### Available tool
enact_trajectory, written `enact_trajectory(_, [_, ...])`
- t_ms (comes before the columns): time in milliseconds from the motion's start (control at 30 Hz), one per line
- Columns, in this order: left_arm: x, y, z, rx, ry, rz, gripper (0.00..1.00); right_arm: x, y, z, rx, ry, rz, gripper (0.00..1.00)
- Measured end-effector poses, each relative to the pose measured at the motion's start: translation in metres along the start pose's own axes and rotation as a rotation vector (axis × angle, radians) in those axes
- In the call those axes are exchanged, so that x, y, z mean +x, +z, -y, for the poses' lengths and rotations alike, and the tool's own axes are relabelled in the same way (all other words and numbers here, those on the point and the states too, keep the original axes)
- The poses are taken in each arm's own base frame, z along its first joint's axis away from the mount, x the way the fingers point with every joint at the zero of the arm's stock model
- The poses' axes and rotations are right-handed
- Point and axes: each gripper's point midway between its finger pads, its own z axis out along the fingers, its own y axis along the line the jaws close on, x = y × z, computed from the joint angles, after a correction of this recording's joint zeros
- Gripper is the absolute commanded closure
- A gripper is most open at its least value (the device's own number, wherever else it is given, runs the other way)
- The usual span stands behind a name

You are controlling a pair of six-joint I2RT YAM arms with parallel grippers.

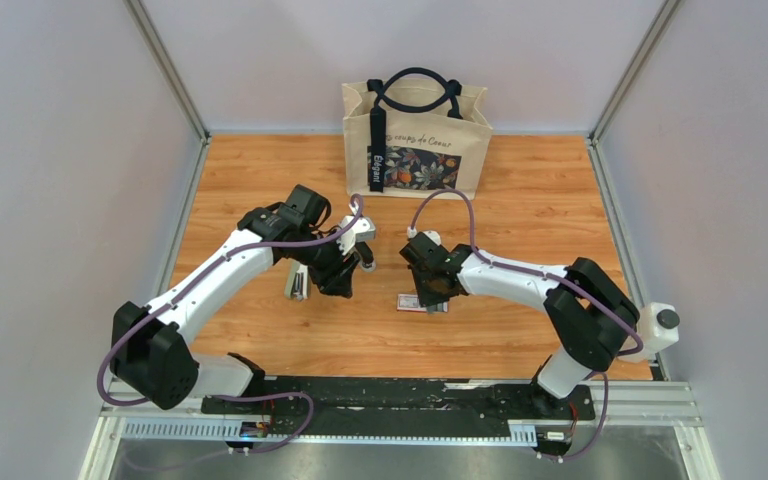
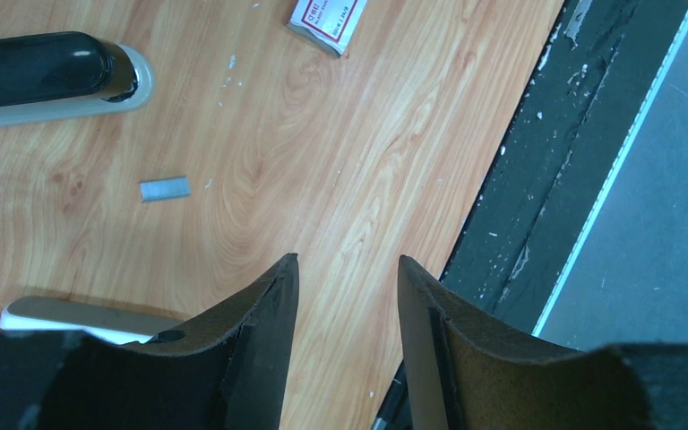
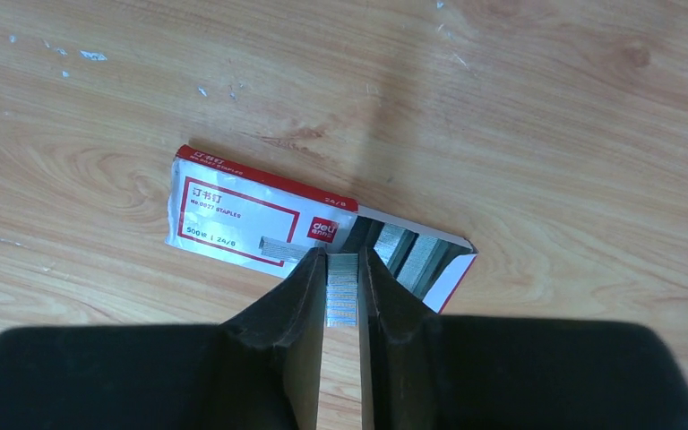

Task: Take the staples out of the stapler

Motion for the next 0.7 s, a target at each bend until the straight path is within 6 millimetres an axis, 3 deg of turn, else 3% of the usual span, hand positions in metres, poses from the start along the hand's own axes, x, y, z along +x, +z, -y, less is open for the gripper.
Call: enact_trajectory(700, [0.0006,0.0013,-0.0001,0.005,-0.002,-0.004,0.48,0.0066,-0.0087,0.0066,-0.012,0.013,0.030,0.83])
